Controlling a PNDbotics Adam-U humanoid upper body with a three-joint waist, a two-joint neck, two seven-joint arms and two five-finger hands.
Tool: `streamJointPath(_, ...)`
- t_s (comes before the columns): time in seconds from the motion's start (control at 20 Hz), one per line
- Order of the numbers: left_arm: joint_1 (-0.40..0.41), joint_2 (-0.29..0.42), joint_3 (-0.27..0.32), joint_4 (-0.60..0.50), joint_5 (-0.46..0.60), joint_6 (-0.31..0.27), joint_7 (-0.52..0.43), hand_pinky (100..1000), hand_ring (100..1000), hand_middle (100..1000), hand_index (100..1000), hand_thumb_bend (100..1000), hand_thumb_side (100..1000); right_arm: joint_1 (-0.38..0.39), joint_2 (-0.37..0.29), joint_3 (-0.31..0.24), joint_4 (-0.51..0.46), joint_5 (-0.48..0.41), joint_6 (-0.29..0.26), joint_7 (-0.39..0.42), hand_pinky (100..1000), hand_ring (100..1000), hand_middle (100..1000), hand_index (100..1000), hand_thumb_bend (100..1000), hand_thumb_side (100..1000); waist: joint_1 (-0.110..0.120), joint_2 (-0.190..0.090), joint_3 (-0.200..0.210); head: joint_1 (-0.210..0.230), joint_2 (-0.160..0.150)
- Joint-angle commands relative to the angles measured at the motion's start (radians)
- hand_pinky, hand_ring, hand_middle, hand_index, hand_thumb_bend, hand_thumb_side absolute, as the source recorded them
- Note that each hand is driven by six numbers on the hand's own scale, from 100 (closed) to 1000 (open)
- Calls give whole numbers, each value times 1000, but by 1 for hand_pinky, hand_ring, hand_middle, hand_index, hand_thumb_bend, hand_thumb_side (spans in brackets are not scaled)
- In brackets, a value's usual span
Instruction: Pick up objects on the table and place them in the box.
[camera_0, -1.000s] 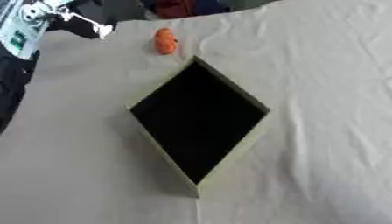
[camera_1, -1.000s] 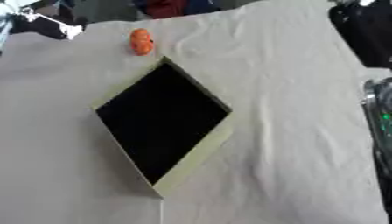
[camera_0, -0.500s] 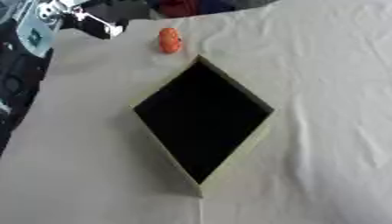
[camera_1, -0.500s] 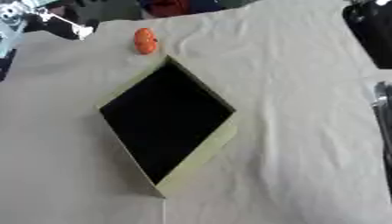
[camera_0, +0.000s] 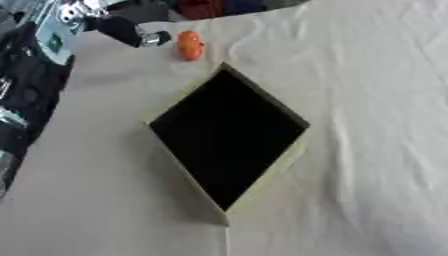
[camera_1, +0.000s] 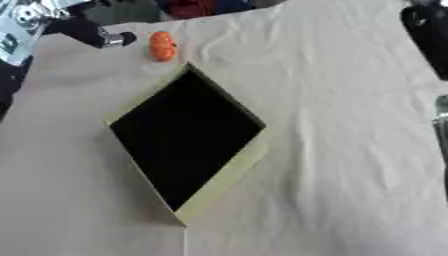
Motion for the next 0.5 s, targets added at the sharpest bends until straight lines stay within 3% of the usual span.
streamJointPath(0.05,-30,11,-3,-8,15,-2,-24,843,910,884,902,357,540,-17,-3,0,-15,-7,-3,-2,714,836,628,776,100,738,-4,-19,-3,8,-10)
streamJointPath(0.3,-35,-5,-11,2,19,-5,-42,839,909,887,899,306,517,-24,6,4,-15,-9,-7,-2,714,834,626,776,100,738,-1,-17,-17,21,-15)
streamJointPath(0.5,-36,-12,-12,10,32,-8,-62,837,910,893,898,187,433,-25,9,2,-15,-11,-7,-6,712,833,624,776,100,741,4,-15,-31,25,-20)
